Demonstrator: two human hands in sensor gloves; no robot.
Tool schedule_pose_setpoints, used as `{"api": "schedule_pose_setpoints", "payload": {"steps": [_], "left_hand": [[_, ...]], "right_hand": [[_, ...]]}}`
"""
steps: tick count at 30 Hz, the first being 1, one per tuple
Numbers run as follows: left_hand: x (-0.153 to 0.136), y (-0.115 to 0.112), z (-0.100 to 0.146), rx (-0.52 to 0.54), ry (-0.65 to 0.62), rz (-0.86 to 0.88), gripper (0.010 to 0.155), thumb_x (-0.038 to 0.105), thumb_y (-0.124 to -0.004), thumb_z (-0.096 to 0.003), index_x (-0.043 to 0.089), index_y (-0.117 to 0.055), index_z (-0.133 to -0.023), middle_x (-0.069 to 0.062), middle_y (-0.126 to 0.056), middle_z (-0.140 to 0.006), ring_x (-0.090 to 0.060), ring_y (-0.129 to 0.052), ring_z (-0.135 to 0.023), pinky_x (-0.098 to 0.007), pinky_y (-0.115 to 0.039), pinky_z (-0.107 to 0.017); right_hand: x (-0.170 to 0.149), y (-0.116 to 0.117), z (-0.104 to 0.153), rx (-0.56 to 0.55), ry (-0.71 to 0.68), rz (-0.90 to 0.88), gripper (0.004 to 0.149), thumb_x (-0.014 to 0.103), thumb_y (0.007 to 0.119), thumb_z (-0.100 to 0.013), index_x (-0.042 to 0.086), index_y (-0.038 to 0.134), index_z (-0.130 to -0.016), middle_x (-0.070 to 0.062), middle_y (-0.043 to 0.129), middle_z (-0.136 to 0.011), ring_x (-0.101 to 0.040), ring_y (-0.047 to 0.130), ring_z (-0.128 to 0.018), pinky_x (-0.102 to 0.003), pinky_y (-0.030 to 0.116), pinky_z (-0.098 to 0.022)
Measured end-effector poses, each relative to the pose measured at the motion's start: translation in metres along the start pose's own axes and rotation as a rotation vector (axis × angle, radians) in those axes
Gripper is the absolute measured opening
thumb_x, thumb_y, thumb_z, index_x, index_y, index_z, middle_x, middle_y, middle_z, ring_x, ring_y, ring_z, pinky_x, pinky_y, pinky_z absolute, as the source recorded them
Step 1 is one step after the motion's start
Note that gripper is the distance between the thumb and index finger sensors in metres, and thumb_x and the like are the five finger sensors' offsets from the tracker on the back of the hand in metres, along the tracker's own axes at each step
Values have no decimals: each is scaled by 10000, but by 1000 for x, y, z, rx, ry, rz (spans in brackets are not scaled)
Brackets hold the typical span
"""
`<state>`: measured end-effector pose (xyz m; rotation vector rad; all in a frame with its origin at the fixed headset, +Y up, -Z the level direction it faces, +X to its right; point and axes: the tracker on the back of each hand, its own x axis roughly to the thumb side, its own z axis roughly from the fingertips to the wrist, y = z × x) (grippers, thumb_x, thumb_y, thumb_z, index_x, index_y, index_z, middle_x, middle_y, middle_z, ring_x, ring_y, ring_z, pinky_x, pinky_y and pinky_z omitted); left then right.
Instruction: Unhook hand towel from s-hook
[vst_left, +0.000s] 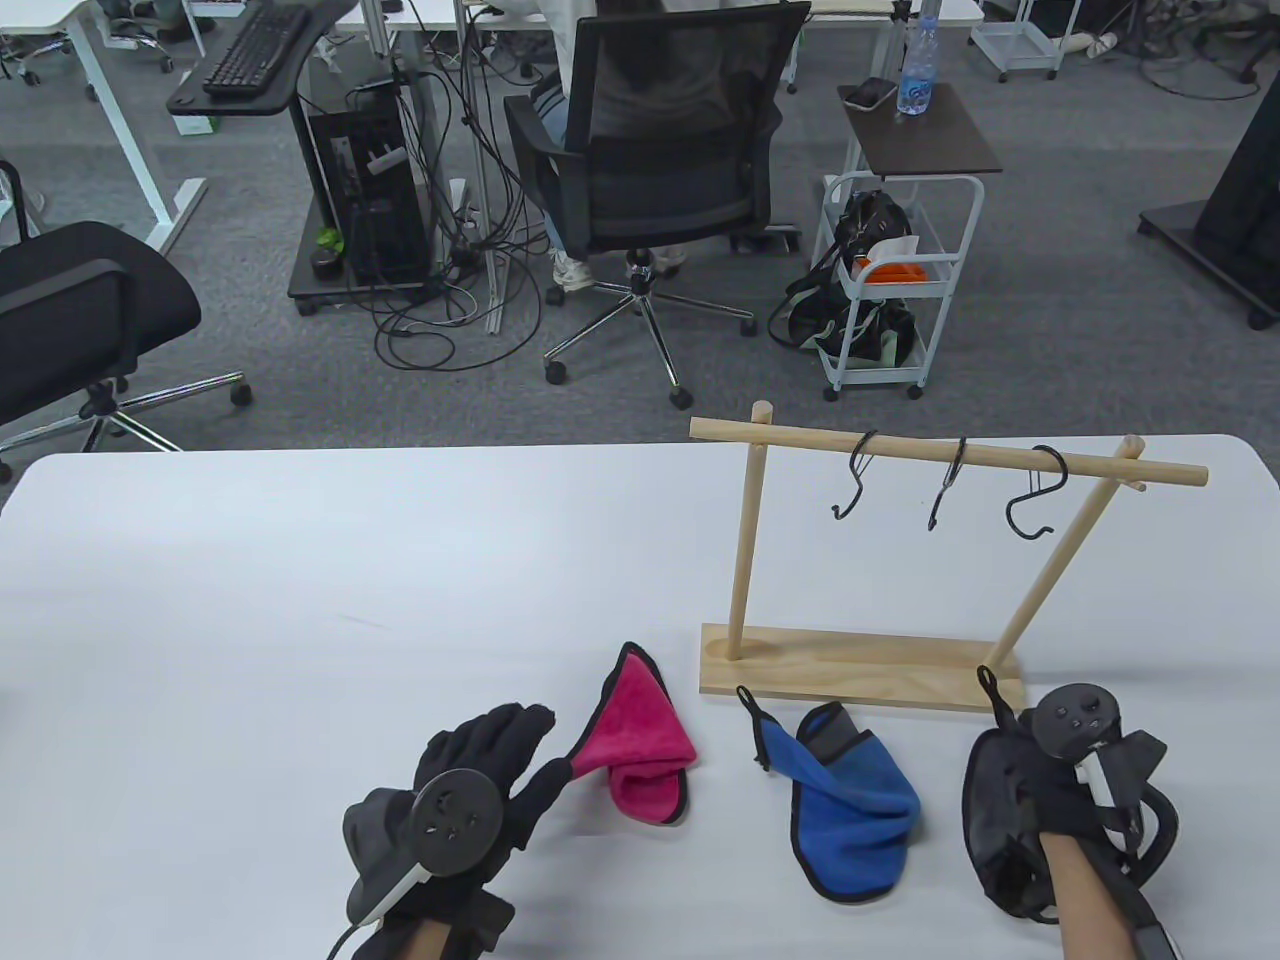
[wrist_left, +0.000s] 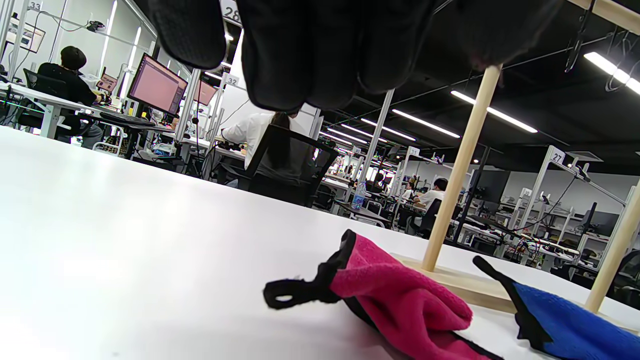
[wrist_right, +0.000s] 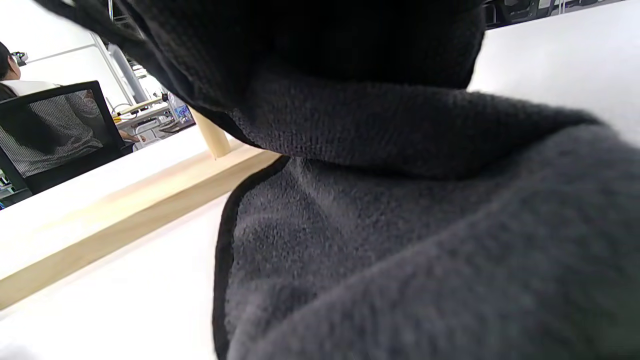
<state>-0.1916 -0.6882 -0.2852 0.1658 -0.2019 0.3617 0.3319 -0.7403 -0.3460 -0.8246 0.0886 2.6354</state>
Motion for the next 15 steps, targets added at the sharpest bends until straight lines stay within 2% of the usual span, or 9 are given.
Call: {"api": "schedule_pose_setpoints", "payload": {"steps": [9, 15], "left_hand": [[2, -1, -1, -26, -1, -17, 610, 607, -642, -580, 291, -658, -1102, -84, -747, -1137, -365, -788, -1031, -629, -594, -782], [3, -1, -1, -28, -2, -17, 610, 607, -642, -580, 292, -657, -1102, -82, -745, -1138, -366, -788, -1030, -629, -594, -782]], "right_hand": [[1, 10, -2, 57, 8, 15, 498, 379, 779, -629, 186, 672, -1076, -186, 785, -1007, -379, 874, -815, -520, 698, -661], [5, 10, 1, 53, -9, 31, 516, 397, 781, -626, 181, 667, -1081, -197, 777, -1014, -387, 866, -825, -528, 691, -666]]}}
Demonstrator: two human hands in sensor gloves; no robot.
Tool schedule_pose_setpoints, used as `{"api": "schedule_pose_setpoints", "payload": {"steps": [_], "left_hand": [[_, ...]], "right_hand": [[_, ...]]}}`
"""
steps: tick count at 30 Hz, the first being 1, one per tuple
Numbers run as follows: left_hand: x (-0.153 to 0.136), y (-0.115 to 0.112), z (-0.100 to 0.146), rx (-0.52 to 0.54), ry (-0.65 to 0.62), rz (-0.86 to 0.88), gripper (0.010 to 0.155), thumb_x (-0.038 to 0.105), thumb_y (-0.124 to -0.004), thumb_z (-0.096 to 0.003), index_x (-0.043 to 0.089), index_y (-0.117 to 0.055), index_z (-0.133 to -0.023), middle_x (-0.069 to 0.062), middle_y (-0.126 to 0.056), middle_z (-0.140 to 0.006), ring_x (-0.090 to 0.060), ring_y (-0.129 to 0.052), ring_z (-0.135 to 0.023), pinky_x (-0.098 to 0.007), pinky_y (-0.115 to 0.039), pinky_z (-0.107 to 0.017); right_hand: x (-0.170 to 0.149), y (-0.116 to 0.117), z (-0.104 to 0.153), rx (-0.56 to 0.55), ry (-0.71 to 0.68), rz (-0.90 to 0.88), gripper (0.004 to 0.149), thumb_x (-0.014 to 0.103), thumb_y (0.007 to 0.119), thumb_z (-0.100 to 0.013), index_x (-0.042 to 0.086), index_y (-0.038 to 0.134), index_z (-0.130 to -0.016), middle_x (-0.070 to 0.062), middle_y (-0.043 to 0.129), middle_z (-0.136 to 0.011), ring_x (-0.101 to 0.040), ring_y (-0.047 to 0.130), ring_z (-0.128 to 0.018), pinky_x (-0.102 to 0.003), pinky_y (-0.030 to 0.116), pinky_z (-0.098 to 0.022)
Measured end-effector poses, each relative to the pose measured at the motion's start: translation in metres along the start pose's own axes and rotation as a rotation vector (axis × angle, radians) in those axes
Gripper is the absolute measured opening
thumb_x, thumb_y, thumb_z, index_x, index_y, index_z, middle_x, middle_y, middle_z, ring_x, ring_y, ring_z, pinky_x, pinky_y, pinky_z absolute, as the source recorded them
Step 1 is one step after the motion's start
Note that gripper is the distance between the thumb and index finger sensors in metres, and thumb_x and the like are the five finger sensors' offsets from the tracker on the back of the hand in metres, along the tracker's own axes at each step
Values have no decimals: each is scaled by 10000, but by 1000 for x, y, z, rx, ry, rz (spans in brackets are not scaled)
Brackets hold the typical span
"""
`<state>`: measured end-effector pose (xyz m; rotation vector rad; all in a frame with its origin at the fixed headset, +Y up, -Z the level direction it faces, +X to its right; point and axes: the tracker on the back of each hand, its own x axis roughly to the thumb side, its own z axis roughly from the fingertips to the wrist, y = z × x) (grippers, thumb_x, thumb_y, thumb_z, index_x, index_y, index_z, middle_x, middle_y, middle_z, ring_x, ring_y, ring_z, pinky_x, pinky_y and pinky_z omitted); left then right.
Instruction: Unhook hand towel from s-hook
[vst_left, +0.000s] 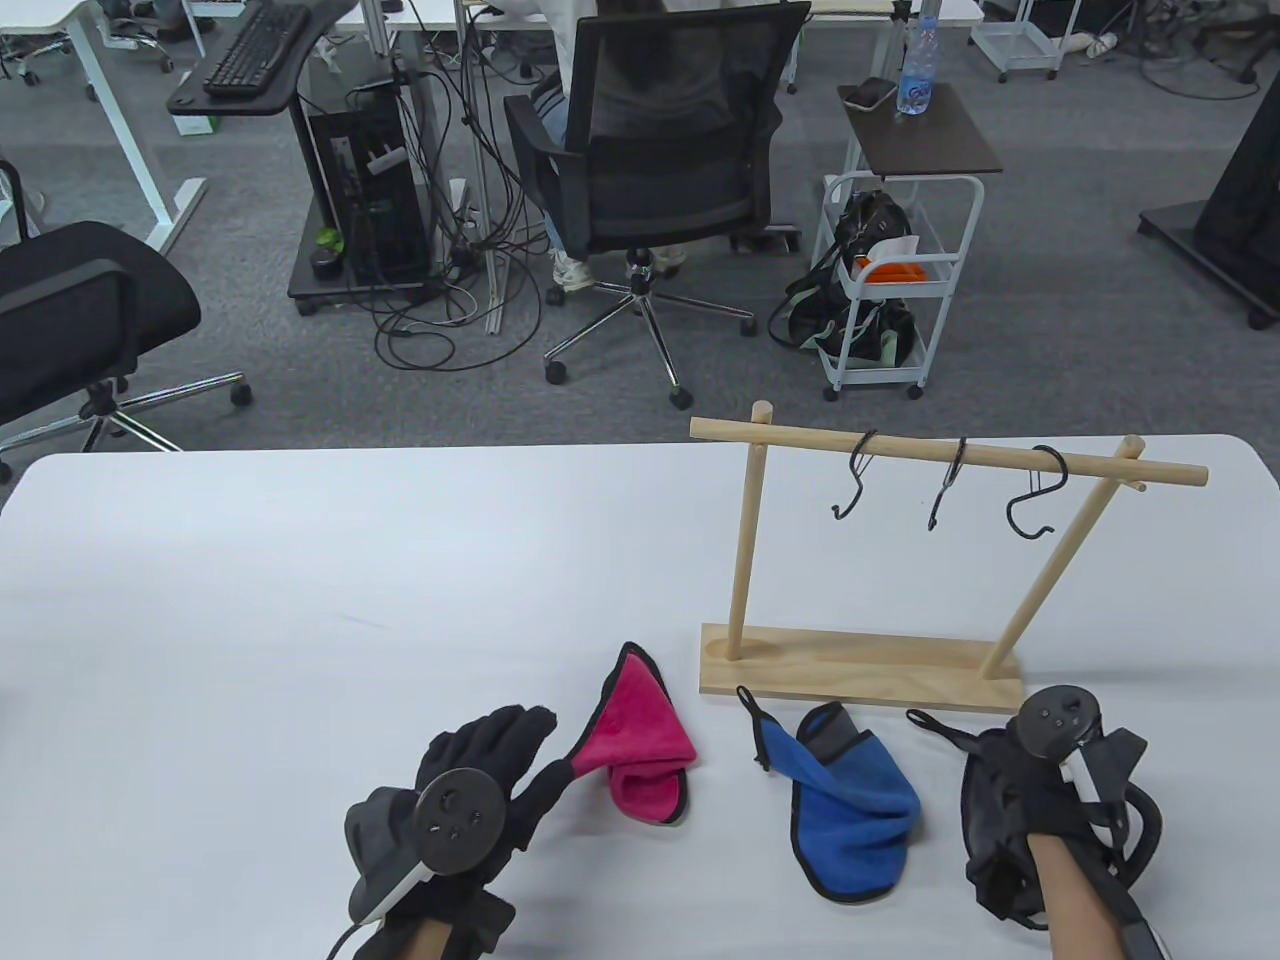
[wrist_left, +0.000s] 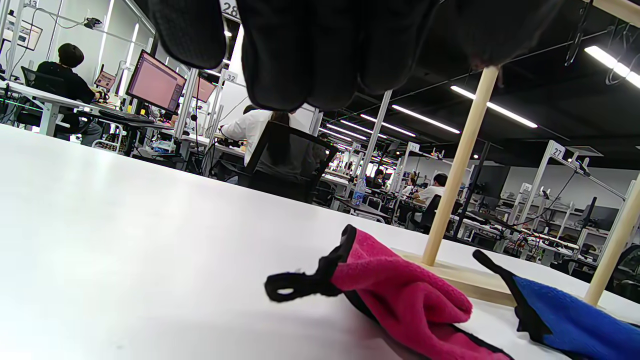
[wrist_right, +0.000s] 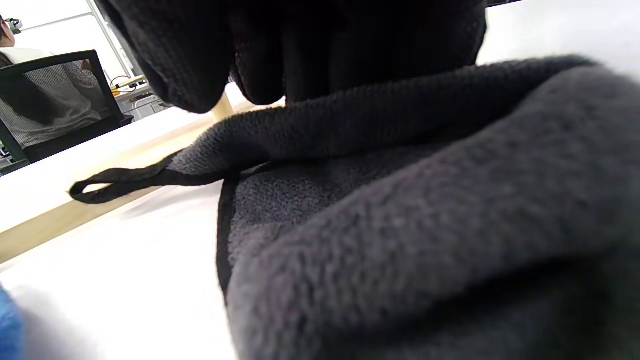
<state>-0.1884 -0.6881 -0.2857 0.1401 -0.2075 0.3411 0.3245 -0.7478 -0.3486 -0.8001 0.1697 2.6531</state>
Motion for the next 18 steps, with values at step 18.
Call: {"api": "schedule_pose_setpoints", "payload": {"steps": [18], "left_hand": [[2, -1, 0, -4, -12, 13, 609, 607, -641, -582, 292, -656, -1103, -79, -745, -1139, -364, -786, -1033, -632, -594, -780]], "right_hand": [[37, -33, 35, -90, -149, -23, 516, 401, 785, -623, 180, 673, -1076, -201, 780, -1012, -392, 870, -819, -530, 693, -662]]}}
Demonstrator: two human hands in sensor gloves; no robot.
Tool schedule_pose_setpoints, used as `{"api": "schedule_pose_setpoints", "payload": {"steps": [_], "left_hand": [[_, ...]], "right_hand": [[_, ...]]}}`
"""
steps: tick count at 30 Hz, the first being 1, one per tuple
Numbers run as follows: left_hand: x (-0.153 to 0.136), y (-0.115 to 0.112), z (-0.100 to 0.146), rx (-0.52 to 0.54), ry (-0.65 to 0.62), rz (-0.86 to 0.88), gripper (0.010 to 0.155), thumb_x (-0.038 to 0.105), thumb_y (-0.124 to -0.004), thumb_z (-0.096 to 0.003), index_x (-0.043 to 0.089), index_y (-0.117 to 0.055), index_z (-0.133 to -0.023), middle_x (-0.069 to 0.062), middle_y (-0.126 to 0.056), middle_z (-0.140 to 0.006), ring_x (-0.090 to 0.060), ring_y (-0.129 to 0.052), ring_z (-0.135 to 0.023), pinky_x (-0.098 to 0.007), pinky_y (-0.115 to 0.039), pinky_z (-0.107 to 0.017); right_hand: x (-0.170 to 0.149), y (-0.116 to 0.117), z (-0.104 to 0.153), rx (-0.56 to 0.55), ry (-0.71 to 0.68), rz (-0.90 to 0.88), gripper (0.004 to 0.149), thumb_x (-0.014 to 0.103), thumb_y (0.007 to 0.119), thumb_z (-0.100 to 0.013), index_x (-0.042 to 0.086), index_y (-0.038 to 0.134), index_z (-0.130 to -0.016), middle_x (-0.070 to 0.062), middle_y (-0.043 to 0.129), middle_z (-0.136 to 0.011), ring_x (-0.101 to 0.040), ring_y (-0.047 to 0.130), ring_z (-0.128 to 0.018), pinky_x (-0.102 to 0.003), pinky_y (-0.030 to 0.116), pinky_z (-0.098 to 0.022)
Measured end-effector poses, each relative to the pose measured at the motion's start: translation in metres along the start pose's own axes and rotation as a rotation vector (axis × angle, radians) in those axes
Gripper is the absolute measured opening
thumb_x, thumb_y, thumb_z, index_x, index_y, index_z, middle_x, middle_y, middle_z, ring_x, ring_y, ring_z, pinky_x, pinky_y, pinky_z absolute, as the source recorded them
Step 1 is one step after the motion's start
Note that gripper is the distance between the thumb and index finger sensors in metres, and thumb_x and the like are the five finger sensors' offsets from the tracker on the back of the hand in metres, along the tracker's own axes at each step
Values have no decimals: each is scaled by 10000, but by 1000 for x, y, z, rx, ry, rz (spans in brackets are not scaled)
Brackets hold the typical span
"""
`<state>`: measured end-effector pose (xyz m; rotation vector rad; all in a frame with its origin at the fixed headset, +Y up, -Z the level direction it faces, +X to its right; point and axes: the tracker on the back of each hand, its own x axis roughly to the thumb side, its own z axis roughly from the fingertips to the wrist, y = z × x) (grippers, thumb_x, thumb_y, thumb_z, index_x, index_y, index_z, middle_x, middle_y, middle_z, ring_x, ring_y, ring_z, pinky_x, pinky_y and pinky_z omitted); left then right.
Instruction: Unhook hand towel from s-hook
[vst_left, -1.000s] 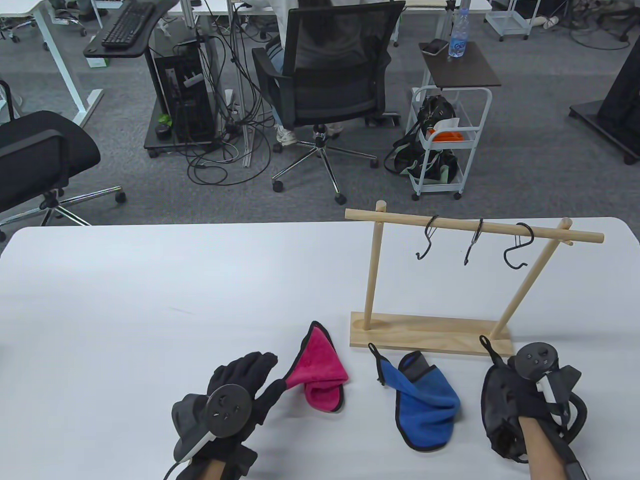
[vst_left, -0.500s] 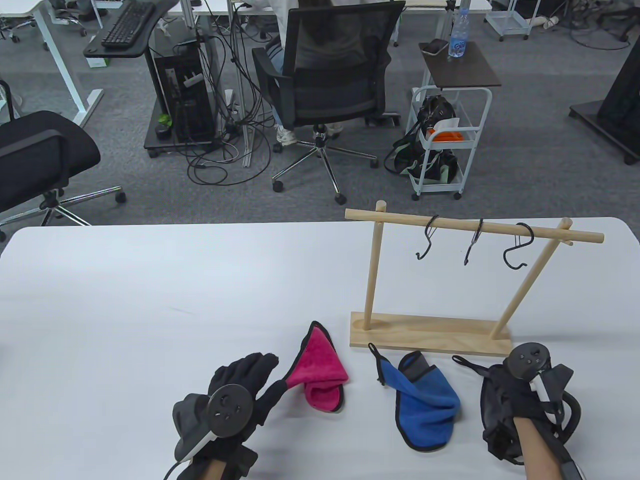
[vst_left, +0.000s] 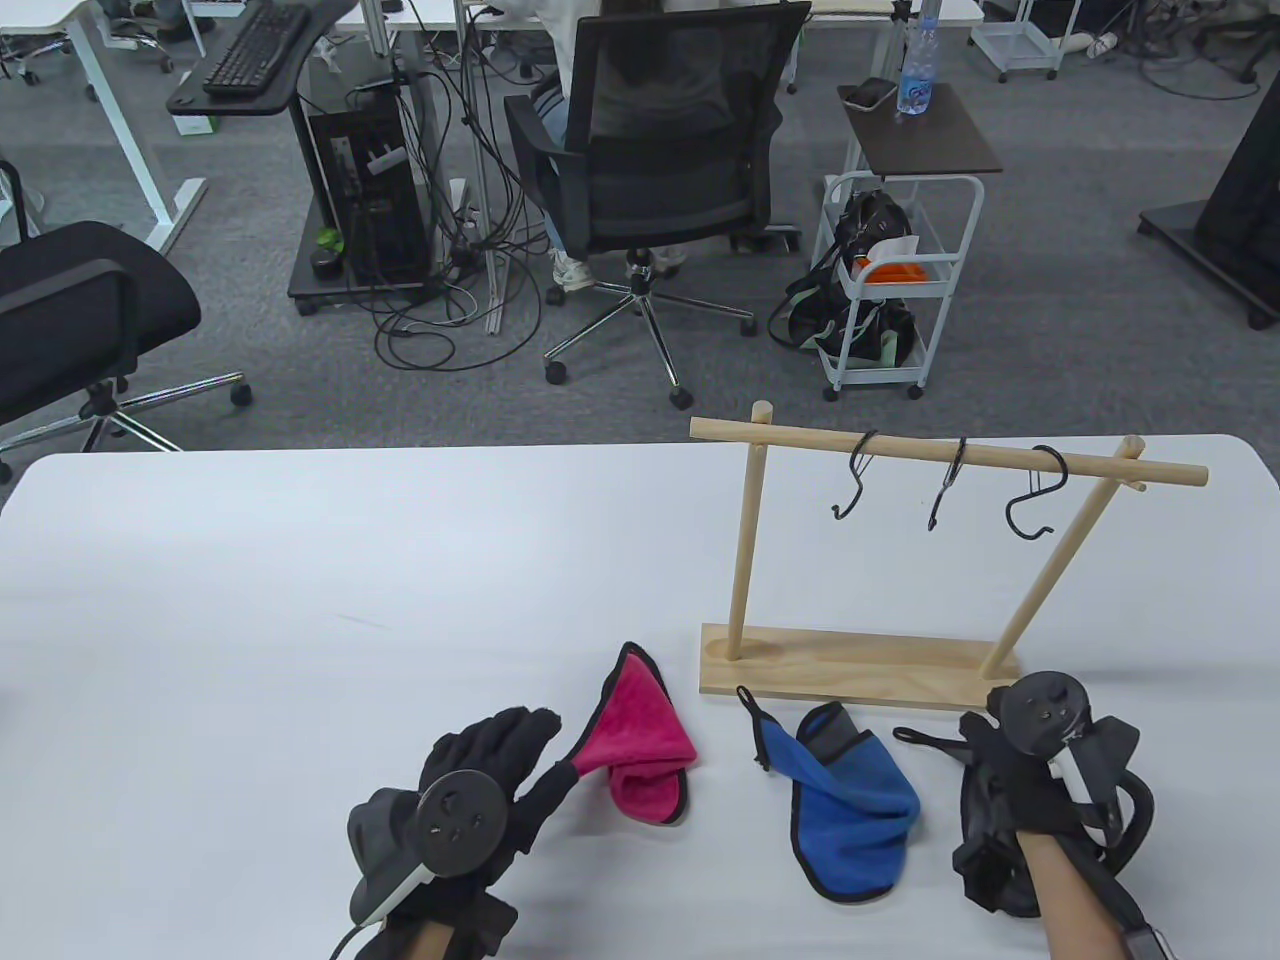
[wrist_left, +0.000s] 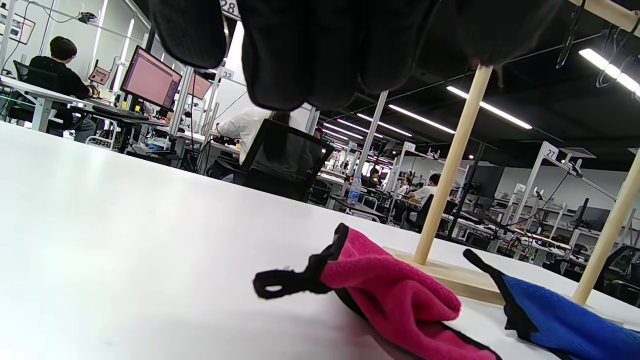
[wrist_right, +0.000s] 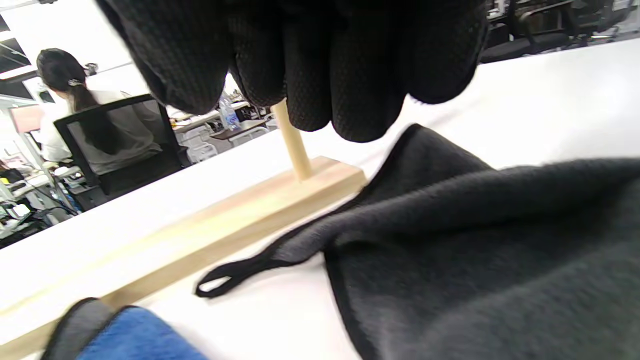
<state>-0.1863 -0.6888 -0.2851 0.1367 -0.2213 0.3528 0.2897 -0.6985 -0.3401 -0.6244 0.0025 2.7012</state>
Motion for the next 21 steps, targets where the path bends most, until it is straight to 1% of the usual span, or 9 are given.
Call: {"api": "schedule_pose_setpoints", "payload": {"steps": [5, 9, 16, 21], "left_hand": [[1, -1, 0, 0, -6, 2, 608, 605, -643, -583, 293, -655, -1104, -80, -744, -1139, -362, -785, -1036, -629, -595, -783], [2, -1, 1, 2, -9, 4, 612, 609, -642, -580, 294, -653, -1105, -81, -743, -1140, -365, -783, -1036, -633, -593, -780], [2, -1, 1, 12, -10, 7, 612, 609, -642, -581, 293, -653, -1105, -81, -742, -1141, -366, -781, -1036, -631, -592, -781], [2, -2, 2, 17, -6, 6, 617, 610, -643, -580, 291, -648, -1108, -82, -739, -1142, -367, -782, -1035, -633, -594, -779]], "right_hand": [[30, -9, 15, -18, -98, -26, 518, 403, 785, -623, 177, 676, -1076, -203, 780, -1013, -392, 870, -819, -531, 693, -662], [55, -11, 27, -22, -170, -50, 521, 405, 785, -622, 177, 675, -1077, -204, 778, -1014, -396, 868, -821, -532, 691, -663], [97, -6, 50, -25, -309, -75, 529, 413, 785, -623, 174, 671, -1081, -209, 768, -1024, -400, 860, -831, -538, 686, -668], [119, 1, 65, -20, -392, -109, 540, 421, 784, -622, 171, 665, -1086, -213, 754, -1038, -407, 848, -848, -546, 677, -675]]}}
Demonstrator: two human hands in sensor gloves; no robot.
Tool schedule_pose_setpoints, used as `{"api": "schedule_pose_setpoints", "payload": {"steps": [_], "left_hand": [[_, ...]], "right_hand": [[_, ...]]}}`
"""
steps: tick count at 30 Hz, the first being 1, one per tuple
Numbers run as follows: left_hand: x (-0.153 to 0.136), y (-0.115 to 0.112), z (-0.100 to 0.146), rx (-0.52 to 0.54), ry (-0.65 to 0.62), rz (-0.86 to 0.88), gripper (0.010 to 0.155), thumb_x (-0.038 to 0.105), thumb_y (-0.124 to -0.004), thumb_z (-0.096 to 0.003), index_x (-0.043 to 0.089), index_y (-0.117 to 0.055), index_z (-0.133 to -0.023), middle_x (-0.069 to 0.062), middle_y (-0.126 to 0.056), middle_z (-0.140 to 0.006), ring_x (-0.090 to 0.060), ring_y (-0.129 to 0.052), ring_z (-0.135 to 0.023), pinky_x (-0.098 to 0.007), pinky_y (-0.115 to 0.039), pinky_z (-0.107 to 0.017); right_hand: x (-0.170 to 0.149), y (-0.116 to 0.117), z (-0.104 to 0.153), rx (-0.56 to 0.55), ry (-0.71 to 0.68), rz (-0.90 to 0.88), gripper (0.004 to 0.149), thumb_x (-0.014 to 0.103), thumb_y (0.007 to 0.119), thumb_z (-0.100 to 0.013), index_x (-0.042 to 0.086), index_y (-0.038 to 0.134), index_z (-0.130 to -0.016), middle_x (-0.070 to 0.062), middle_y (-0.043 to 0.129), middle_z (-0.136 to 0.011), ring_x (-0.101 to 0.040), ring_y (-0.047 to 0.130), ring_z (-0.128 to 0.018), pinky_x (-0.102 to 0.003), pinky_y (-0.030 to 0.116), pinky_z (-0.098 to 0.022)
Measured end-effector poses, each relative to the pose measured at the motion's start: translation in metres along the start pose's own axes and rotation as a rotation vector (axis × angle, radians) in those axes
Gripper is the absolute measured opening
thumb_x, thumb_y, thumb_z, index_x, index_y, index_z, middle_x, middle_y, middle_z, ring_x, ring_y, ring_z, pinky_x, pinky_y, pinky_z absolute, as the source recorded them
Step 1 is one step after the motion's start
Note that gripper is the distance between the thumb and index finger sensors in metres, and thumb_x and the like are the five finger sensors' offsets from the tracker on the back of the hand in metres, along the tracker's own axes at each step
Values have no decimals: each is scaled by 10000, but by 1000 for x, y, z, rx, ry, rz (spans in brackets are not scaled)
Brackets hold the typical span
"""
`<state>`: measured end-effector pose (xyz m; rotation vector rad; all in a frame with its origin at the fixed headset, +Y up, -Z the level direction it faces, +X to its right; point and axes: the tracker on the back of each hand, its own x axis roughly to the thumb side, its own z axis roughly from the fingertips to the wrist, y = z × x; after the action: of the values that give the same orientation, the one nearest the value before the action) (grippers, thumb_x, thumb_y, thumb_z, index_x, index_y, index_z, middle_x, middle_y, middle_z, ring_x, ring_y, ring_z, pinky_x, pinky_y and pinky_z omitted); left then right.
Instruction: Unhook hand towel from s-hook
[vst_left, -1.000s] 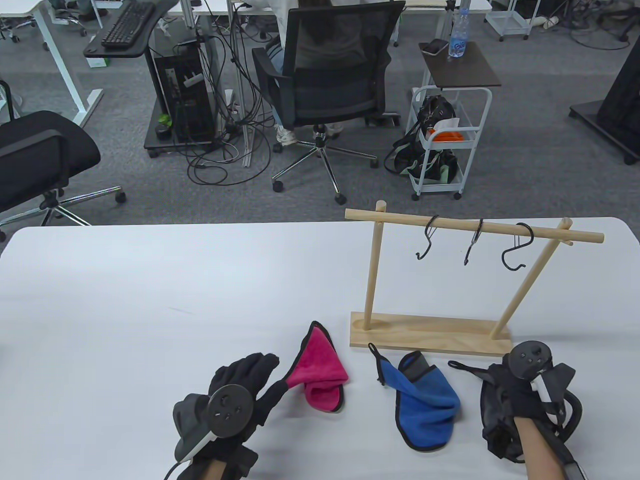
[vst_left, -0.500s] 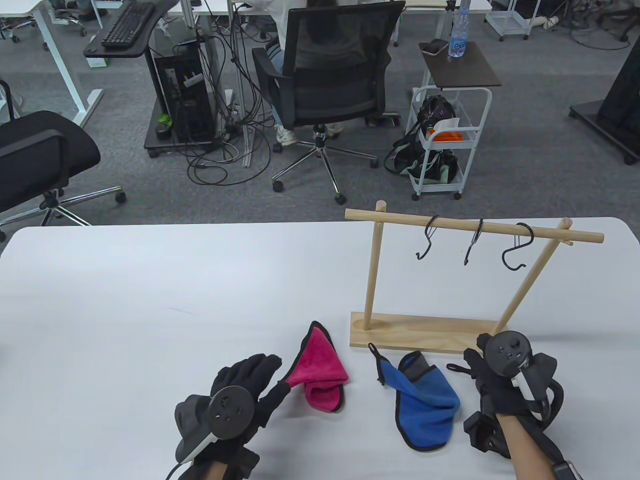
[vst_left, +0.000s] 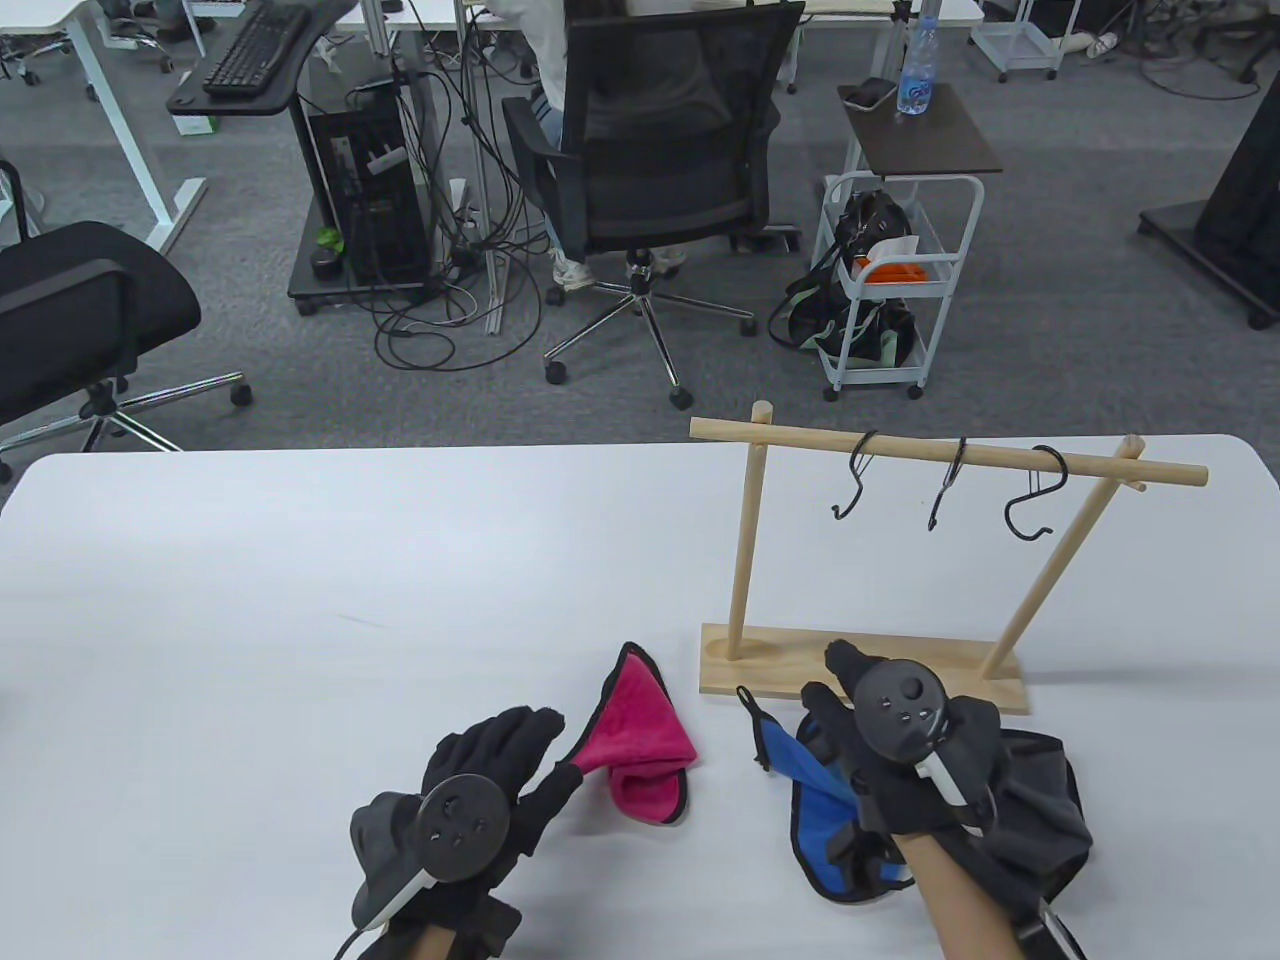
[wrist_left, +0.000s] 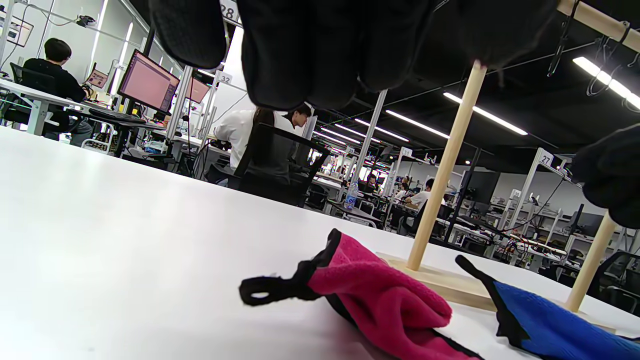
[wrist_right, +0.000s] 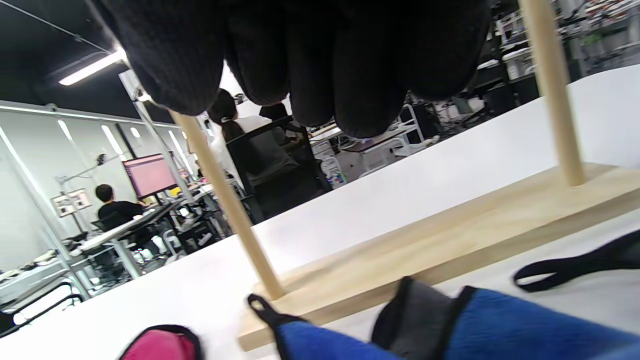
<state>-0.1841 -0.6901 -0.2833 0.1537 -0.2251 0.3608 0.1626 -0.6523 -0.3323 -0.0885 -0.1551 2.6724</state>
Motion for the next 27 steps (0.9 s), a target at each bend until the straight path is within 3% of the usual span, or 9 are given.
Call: {"api": "schedule_pose_setpoints", "payload": {"steps": [12, 27], "left_hand": [[1, -2, 0, -2, -4, -4, 626, 611, -642, -580, 288, -633, -1116, -80, -733, -1146, -367, -781, -1036, -628, -593, -783], [4, -5, -1, -11, -8, -14, 632, 613, -642, -580, 286, -623, -1121, -87, -727, -1148, -371, -776, -1036, -630, -593, -781]], "right_hand": [[29, 28, 20, 4, -147, -57, 579, 451, 782, -617, 168, 642, -1102, -224, 723, -1063, -421, 825, -876, -561, 661, -688], [31, 49, 34, 41, -225, -29, 597, 465, 779, -614, 172, 628, -1111, -230, 695, -1089, -435, 796, -909, -578, 643, -699]]}}
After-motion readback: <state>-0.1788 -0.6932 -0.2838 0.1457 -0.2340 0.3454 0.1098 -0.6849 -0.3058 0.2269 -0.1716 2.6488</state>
